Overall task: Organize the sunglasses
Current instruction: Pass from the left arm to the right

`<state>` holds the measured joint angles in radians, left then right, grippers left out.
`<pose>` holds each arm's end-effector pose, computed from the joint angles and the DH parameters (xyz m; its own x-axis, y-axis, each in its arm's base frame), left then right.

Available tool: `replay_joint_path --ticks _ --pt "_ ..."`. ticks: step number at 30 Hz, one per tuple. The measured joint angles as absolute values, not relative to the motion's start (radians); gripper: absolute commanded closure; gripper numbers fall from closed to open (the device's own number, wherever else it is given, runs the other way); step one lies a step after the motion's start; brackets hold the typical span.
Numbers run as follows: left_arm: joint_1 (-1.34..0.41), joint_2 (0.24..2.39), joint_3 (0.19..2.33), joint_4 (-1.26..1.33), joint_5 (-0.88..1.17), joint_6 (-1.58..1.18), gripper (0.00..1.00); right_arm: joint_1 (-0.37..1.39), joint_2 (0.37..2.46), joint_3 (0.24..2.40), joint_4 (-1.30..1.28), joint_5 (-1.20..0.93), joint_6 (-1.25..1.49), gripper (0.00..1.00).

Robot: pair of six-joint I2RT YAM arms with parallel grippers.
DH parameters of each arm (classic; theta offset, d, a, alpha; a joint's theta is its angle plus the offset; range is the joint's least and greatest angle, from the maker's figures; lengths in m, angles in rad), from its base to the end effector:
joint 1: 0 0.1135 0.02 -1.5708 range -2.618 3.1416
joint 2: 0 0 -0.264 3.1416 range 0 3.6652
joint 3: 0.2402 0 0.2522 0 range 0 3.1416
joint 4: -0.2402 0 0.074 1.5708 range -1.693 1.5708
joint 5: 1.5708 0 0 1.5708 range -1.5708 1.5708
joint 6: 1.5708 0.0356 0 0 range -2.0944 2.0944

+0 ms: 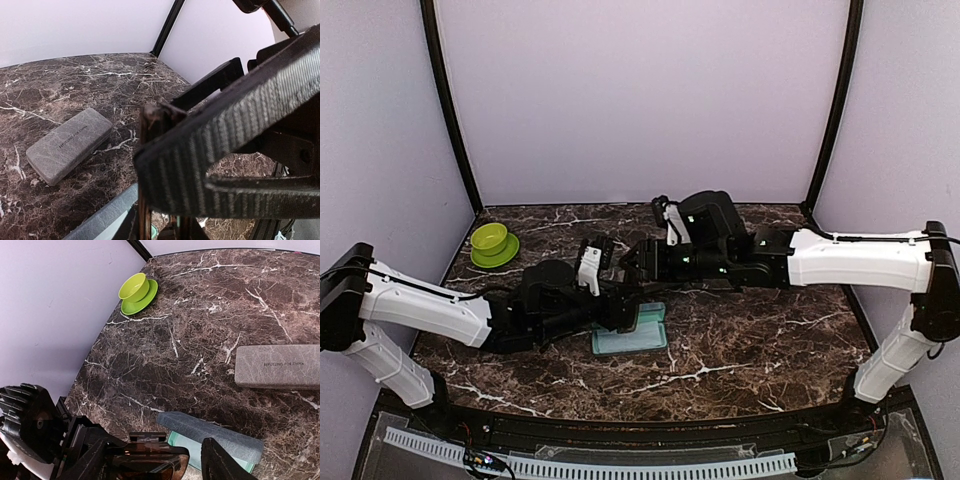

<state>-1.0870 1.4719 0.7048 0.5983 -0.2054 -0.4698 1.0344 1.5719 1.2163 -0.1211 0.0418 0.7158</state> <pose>0.1549 -0.2792 0.2311 -0.4197 -0.1541 -0.8945 0.6540 0.6321 -0.4157 0.1894 0.3157 0.2982 -0.7281 0.0584 -0.6830 -0.4798 0.6682 0.5686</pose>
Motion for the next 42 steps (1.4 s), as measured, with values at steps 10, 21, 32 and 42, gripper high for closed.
replay_joint_path --ticks 10,21,32,42 --pt "-1.087 1.472 0.69 0.613 -0.206 -0.447 0.75 1.024 1.577 1.218 -0.12 -0.015 0.717 0.52" --pt "-1.087 1.472 0.681 0.619 -0.215 -0.435 0.47 1.016 1.605 1.233 -0.133 -0.033 0.708 0.63" --pt "-1.087 1.449 0.668 0.623 -0.205 -0.442 0.31 0.983 1.619 1.265 -0.246 0.001 0.622 0.65" --pt "-1.068 1.155 0.57 0.536 -0.253 -0.45 0.22 0.983 1.63 1.413 -0.485 -0.006 0.314 0.69"
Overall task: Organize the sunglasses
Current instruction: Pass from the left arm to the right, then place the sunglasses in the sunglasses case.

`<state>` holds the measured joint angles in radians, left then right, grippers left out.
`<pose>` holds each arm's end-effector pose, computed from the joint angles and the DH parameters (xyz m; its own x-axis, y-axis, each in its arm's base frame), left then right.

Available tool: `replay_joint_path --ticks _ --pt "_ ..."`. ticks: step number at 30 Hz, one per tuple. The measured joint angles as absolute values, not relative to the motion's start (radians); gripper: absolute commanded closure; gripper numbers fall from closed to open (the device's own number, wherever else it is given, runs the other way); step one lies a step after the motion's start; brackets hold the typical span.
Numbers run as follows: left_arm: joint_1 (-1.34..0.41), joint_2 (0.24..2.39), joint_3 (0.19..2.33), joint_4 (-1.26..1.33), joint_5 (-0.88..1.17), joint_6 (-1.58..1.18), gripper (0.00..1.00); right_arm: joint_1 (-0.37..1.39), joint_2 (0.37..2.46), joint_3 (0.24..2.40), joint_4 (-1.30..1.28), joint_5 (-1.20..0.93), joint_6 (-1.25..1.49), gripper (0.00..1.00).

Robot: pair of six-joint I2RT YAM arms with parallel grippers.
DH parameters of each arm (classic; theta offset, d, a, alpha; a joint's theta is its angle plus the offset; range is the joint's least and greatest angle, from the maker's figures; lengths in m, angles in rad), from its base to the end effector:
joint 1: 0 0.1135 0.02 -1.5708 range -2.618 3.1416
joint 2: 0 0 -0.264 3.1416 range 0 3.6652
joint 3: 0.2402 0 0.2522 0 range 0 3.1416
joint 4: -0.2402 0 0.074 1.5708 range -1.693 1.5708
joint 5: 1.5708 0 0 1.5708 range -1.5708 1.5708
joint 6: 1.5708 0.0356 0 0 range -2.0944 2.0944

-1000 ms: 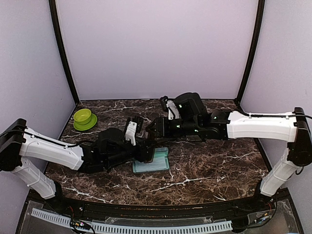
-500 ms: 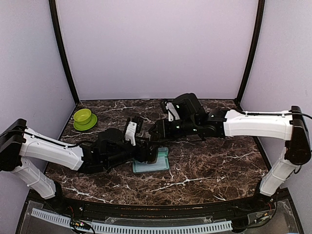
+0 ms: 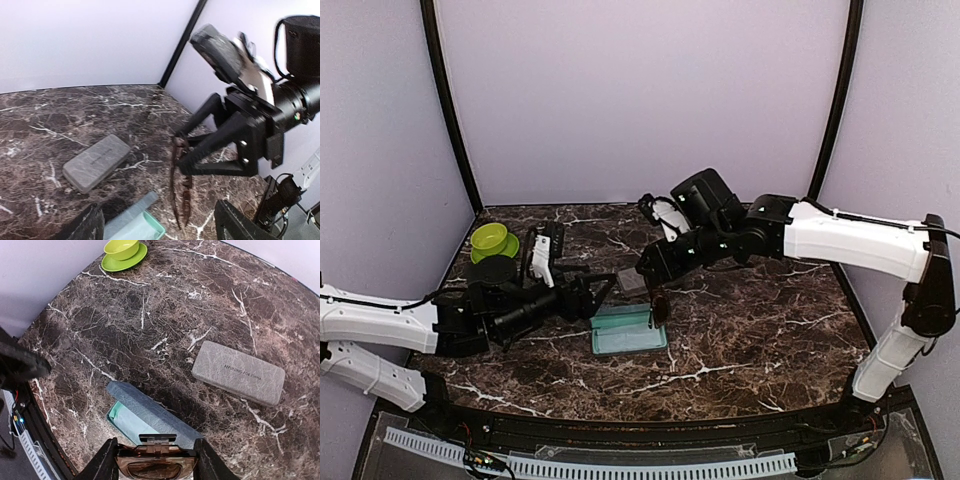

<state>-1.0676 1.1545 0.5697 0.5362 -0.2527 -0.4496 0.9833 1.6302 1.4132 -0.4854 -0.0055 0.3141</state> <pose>0.1327 -0.2226 0.2645 -0.3374 -0.2597 -0.9048 0.6453 0.6360 -0.4231 0.2057 0.3093 0.3121 -0.5984 -0.3412 -0.7249 -0.6832 0.6900 0.2392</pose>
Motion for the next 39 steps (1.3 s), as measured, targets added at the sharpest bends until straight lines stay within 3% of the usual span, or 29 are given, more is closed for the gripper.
replay_joint_path --ticks 10,20,28,39 --pt "-0.871 1.073 0.685 0.227 -0.254 -0.483 0.19 1.092 1.759 1.554 -0.69 0.039 -0.012 0.69" --pt "-0.701 1.071 0.74 0.078 -0.213 -0.49 0.17 1.186 2.006 1.787 -0.87 0.095 -0.253 0.71" --pt "-0.608 1.047 0.749 0.034 -0.179 -0.49 0.16 1.209 2.209 2.07 -1.047 0.164 -0.356 0.69" --pt "-0.565 1.033 0.749 0.032 -0.149 -0.491 0.15 1.237 2.298 2.156 -1.169 0.247 -0.392 0.7"
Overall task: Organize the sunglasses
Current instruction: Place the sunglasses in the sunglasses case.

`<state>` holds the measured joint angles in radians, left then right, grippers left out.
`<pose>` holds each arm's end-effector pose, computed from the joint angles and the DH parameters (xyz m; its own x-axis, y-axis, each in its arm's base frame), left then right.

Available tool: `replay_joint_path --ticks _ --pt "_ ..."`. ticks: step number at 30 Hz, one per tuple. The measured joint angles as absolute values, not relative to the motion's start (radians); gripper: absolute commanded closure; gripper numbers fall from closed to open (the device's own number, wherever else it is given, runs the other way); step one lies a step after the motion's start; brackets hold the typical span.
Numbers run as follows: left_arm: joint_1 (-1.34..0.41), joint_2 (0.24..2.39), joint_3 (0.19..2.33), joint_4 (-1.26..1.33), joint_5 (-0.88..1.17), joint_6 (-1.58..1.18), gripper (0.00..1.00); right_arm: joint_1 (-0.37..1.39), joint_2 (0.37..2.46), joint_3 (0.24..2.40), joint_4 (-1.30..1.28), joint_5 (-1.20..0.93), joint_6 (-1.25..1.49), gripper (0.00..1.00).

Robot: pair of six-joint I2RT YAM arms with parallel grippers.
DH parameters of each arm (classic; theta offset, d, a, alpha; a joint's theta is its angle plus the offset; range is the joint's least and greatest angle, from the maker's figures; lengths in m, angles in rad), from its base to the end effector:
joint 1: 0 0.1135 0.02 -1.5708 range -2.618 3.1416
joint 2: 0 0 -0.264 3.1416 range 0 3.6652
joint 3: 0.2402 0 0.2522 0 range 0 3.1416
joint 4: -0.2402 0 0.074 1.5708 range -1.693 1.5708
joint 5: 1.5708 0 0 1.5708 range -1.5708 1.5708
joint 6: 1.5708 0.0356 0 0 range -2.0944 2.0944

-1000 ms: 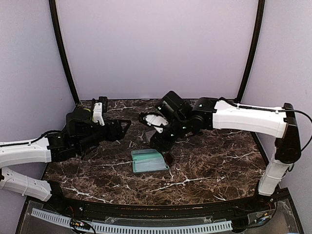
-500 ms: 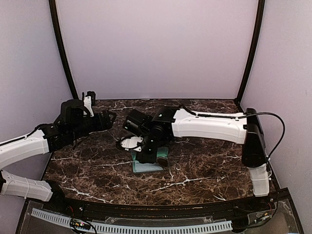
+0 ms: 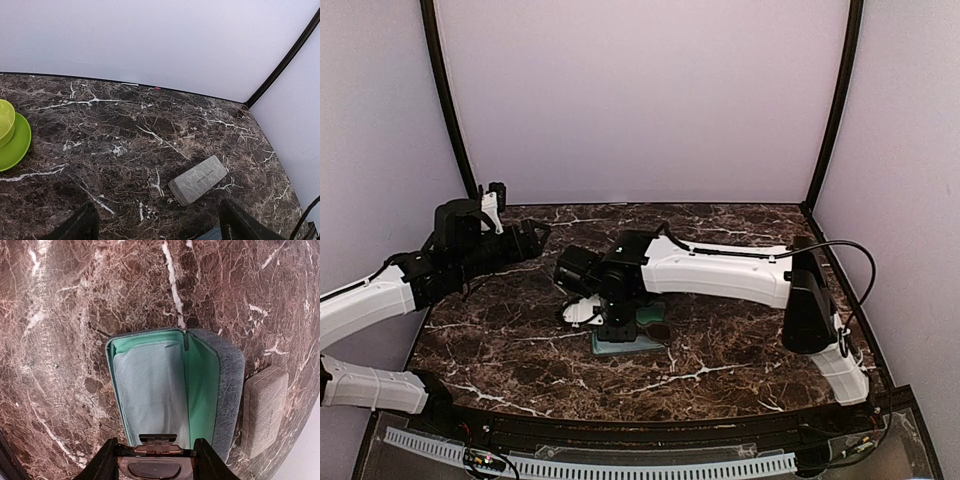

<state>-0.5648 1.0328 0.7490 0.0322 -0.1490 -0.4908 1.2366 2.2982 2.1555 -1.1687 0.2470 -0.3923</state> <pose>0.2076 -0.1253 0.3020 -0.3777 -0.3125 -0.8716 0.2606 0.8674 -0.4239 0.1638 0.4453 0.2303 0.0494 -0.9880 -0.1467 -0.9486 -0.0004 -0.3164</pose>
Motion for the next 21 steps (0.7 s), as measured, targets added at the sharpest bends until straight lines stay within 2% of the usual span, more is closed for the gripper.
replay_joint_path --ticks 21 --pt "-0.563 1.032 0.718 0.036 -0.122 -0.509 0.15 1.27 2.397 2.27 -1.21 0.336 -0.438 0.67"
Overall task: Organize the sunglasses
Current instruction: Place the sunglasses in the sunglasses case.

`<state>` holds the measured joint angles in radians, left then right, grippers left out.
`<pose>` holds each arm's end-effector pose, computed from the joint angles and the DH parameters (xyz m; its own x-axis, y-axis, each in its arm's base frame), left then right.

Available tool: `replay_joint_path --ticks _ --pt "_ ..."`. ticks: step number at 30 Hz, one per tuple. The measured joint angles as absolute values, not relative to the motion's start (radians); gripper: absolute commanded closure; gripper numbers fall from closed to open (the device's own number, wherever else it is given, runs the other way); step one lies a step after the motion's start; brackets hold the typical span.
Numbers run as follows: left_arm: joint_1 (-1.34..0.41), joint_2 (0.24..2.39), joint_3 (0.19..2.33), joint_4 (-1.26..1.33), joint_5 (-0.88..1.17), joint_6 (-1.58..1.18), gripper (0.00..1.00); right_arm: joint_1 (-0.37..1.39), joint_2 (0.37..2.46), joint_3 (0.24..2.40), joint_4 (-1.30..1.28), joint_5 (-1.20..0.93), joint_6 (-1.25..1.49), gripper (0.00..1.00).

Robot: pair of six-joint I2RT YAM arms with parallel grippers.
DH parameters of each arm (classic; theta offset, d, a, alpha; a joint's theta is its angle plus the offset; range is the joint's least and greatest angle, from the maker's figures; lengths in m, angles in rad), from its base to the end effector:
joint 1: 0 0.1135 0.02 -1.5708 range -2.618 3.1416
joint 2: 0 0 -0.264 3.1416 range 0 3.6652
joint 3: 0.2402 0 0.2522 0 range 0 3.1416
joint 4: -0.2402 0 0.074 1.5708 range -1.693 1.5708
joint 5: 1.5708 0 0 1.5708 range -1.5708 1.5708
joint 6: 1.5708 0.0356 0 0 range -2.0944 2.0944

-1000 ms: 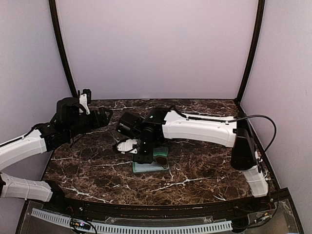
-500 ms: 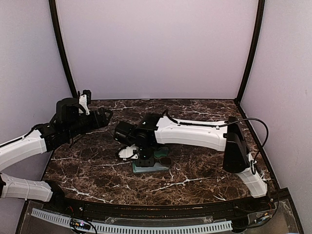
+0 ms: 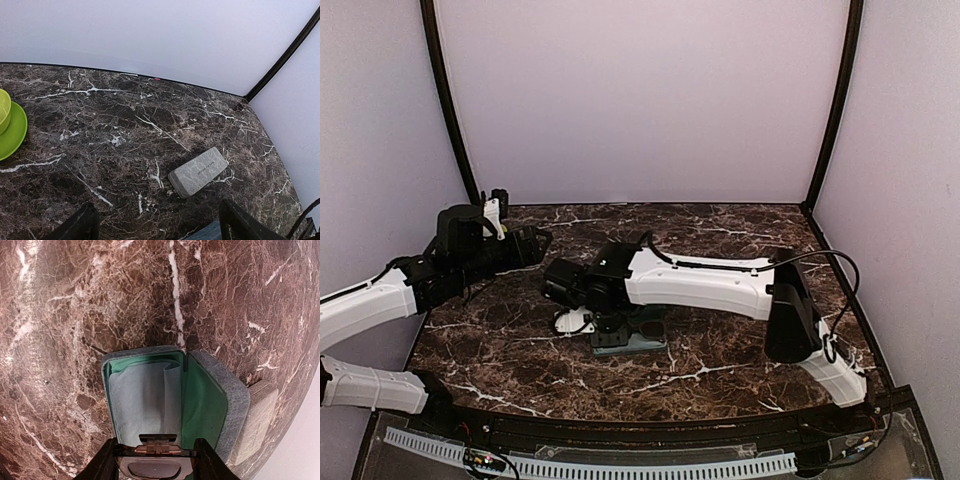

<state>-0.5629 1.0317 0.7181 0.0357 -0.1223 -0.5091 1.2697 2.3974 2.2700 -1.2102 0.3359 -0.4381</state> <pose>0.2062 -0.1250 0.2916 -0.4124 -0.3118 -0.8560 0.2628 0.8590 -0.4395 0.1564 0.4642 0.2160 0.1116 -0.9911 -0.0732 -0.9184 -0.0747 -0.3885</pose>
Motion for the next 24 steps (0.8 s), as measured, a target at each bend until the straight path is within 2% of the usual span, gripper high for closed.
replay_joint_path --ticks 16,24 --pt "-0.563 1.018 0.705 0.036 -0.123 -0.509 0.15 1.285 2.441 2.284 -1.209 0.357 -0.474 0.66" --pt "-0.563 1.017 0.697 0.037 -0.12 -0.51 0.15 1.286 2.451 2.297 -1.209 0.356 -0.474 0.63"
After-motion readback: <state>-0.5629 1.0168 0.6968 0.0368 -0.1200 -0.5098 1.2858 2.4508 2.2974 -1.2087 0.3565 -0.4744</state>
